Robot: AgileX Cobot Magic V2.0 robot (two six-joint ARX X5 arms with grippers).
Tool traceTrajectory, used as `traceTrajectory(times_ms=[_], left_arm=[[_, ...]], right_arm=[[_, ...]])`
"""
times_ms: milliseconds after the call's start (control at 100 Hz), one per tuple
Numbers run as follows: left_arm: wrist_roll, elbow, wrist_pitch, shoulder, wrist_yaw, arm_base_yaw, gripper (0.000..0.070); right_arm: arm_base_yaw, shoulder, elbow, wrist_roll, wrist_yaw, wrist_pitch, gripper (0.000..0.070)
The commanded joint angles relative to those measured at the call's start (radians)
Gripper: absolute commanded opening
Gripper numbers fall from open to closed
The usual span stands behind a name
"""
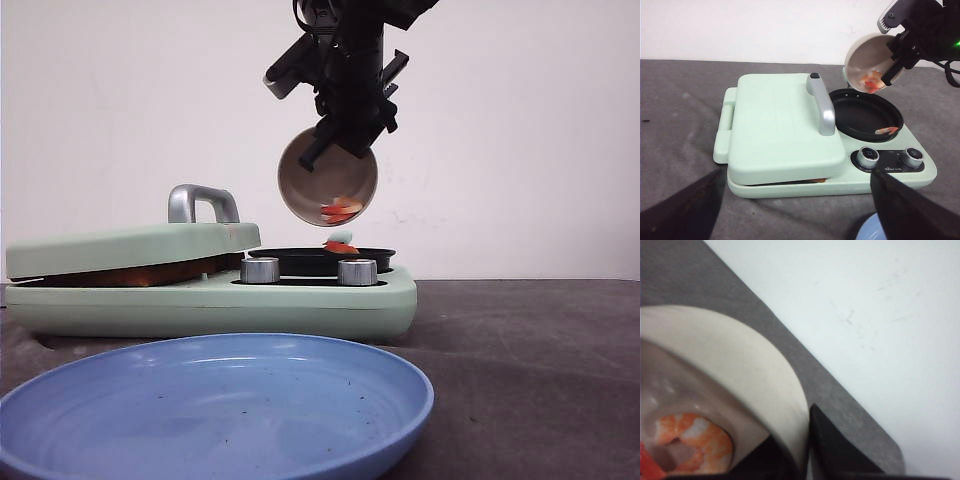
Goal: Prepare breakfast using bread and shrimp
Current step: 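Tilt the bowl with the right gripper to pour shrimp into the pan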
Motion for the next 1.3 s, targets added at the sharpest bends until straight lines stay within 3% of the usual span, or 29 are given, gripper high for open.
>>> traceTrajectory(times_ms=[0, 280, 580, 870, 1020, 1290], left_arm=[[0.016, 0.004, 0.015, 0.000, -0.003, -0.001, 0.0515], [0.016, 0.004, 0.013, 0.000, -0.002, -0.001, 0.0515], [0.015, 0.004, 0.016, 0.000, 0.001, -0.001, 0.0515], [0.015, 0.004, 0.016, 0.000, 0.001, -0.001, 0.0515], [0.014, 0.004, 0.016, 0.000, 0.002, -0.001, 0.0515], [0.013, 0.004, 0.016, 0.000, 0.002, -0.001, 0.0515]], right_arm=[[0.007, 0.014, 0.019, -0.007, 0.006, 0.018, 0.0000], [0.013, 0.012, 0.019, -0.018, 0.031, 0.102, 0.0000], [0.004, 0.012, 0.019, -0.038, 0.002, 0.320, 0.0000], [-0.002, 0.012, 0.010, -0.043, -0.039, 0.356, 0.0000], [-0.014, 0.012, -0.032, -0.074, -0.054, 0.481, 0.0000], [-0.025, 0.012, -0.034, -0.068, -0.068, 0.451, 0.0000]])
